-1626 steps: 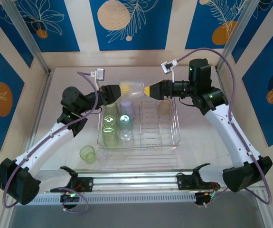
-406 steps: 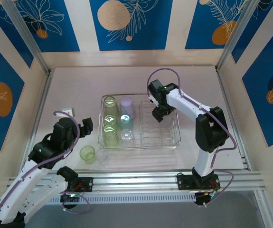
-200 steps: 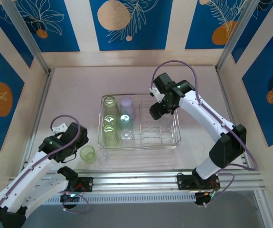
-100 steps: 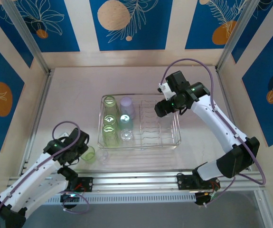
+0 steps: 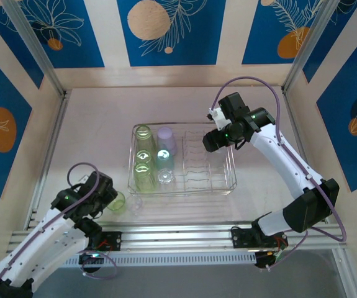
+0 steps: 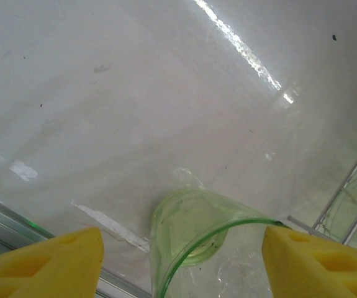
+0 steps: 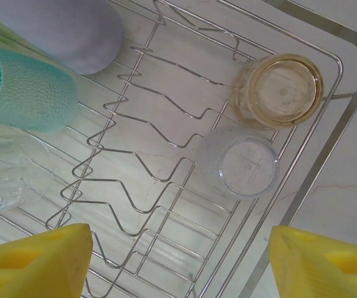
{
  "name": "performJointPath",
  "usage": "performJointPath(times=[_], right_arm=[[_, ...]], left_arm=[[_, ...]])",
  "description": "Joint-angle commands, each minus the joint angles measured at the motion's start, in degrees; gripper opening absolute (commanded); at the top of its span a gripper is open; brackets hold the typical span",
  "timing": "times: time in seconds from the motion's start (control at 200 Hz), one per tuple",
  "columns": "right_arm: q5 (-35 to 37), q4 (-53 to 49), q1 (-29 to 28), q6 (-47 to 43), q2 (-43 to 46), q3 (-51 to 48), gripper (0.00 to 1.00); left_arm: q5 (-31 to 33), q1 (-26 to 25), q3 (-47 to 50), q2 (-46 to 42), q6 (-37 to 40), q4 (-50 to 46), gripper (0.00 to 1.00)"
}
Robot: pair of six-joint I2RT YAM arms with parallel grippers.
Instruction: Load the cups into the dish rack
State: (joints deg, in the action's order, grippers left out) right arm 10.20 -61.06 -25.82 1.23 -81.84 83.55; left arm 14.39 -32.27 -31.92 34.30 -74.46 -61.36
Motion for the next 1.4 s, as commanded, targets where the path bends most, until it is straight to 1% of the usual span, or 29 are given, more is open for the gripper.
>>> performJointPath(times=[0.0, 0.095, 0.17, 0.29, 0.38, 0.555, 0.64, 0.74, 0.81, 0.89, 0.955, 0.965, 1.051, 1.116, 1.176, 1.256, 1.316, 1.346, 1.396], right_arm=[[-1.6, -0.2, 0.3, 0.6, 0.4, -0.3, 0.75], [-1.5, -0.2, 0.3, 0.7, 0.4, -0.4, 0.75], [-1.7, -0.1, 0.3, 0.7, 0.2, -0.2, 0.75], [-1.8, 0.0, 0.3, 0.7, -0.1, -0.1, 0.75], [-1.8, 0.0, 0.4, 0.8, -0.4, -0.1, 0.74], [-1.9, 0.1, 0.4, 1.0, -0.5, -0.1, 0.74], [-1.8, 0.1, 0.4, 1.0, -0.5, -0.2, 0.74], [-1.7, -0.1, 0.4, 0.8, -0.4, -0.4, 0.74], [-1.7, 0.1, 0.4, 0.8, 0.0, -0.6, 0.74], [-1.6, 0.5, 0.5, 0.9, 0.3, -0.9, 0.74], [-1.1, 1.3, 0.6, 1.2, 0.6, -1.3, 0.74], [-1.0, 1.5, 0.6, 1.2, 0.8, -1.4, 0.74], [1.5, 3.6, 0.6, 1.9, 2.2, -2.5, 0.72], [3.4, 6.1, 0.7, 2.2, 4.0, -4.0, 0.73], [3.2, 8.8, 1.0, 2.0, 6.4, -5.6, 0.73], [-1.3, 12.8, 2.5, 1.9, 10.3, -8.1, 0.72], [-3.7, 15.2, 4.2, 3.7, 12.9, -9.5, 0.71], [-4.9, 16.0, 5.5, 5.2, 13.9, -9.8, 0.71], [-9.6, 16.2, 7.9, 7.0, 15.0, -9.7, 0.72]], left_arm=[[-1.3, -0.1, -0.5, -2.1, 1.1, -3.5, 0.69], [-1.5, -0.1, -1.7, -2.2, 1.9, -5.1, 0.66], [-2.0, -0.1, -2.0, -1.3, 3.1, -5.4, 0.61], [-4.9, -0.1, -0.9, 1.2, 5.3, -2.6, 0.53], [-6.8, -0.2, -0.2, 3.0, 6.3, -0.2, 0.50], [-8.1, -0.4, 0.7, 6.2, 8.1, 2.5, 0.45], [-8.2, -0.4, 1.4, 7.4, 8.2, 3.3, 0.34], [-7.5, -0.4, 2.1, 7.2, 7.9, 3.6, 0.27], [-6.6, -0.4, 2.2, 6.5, 7.5, 3.0, 0.16], [-6.1, -0.4, 2.4, 5.3, 7.1, 2.5, 0.13], [-5.6, -0.4, 2.3, 4.2, 6.5, 1.8, 0.02], [-5.5, -0.4, 2.3, 4.0, 6.4, 1.7, 0.00], [-3.8, -0.4, 1.0, 1.5, 5.5, -0.3, 0.00], [-1.0, -0.4, -1.0, -1.2, 4.3, -3.3, 0.00], [2.0, -0.5, -3.7, -4.5, 3.0, -6.0, 0.00], [7.3, -0.4, -7.2, -9.7, 0.4, -9.6, 0.00], [10.7, -0.4, -9.5, -13.8, -0.6, -10.1, 0.00], [12.0, -0.4, -10.4, -15.4, -1.3, -10.0, 0.00], [13.0, -0.4, -11.6, -17.9, -0.9, -7.4, 0.00]])
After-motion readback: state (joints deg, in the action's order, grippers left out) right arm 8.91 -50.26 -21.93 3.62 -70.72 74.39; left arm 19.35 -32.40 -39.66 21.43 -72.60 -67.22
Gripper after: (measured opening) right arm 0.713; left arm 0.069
